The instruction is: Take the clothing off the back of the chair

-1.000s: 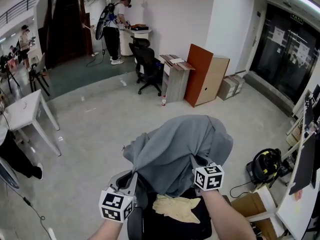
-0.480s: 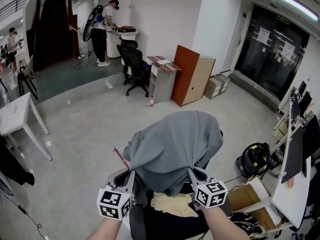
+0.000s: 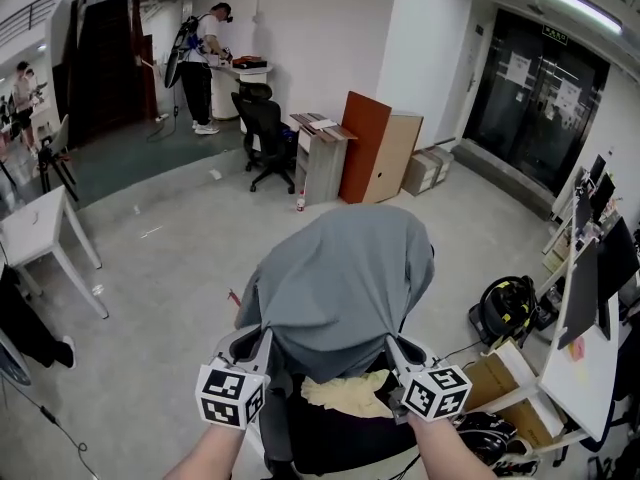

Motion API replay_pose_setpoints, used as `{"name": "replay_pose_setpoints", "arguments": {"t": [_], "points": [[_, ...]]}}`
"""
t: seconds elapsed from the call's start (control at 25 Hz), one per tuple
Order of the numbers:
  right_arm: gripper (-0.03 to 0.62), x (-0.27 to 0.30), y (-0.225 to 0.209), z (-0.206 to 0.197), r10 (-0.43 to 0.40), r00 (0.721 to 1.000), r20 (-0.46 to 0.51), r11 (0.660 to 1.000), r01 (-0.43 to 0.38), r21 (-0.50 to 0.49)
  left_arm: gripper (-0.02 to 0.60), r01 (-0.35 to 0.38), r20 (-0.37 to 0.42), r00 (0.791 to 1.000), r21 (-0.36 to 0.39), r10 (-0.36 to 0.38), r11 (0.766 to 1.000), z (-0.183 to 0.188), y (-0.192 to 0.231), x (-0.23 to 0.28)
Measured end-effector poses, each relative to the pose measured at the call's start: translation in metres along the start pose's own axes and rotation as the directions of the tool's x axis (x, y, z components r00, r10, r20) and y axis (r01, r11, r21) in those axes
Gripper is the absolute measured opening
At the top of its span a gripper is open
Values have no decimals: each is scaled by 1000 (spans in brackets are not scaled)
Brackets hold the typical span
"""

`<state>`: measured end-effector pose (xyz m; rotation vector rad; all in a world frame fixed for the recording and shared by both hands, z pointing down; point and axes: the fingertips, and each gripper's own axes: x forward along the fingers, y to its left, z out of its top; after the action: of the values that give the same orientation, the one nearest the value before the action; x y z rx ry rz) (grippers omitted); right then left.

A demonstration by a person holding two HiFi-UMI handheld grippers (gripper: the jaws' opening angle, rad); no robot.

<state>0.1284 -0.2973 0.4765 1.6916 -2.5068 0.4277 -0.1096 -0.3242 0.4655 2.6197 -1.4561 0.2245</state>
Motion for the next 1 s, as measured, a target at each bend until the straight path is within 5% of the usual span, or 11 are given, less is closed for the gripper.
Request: {"name": "replay_pose_setpoints", "arguments": {"t": [0.52, 1.0], "points": [[21, -118, -2, 2, 66, 993, 103, 994, -74, 80, 15, -47, -33, 998, 0, 47, 999, -17, -89, -60], [21, -124, 52, 13, 272, 955, 116, 958, -280, 56, 15, -49, 44, 998, 54, 46, 997, 17, -106, -78]]}}
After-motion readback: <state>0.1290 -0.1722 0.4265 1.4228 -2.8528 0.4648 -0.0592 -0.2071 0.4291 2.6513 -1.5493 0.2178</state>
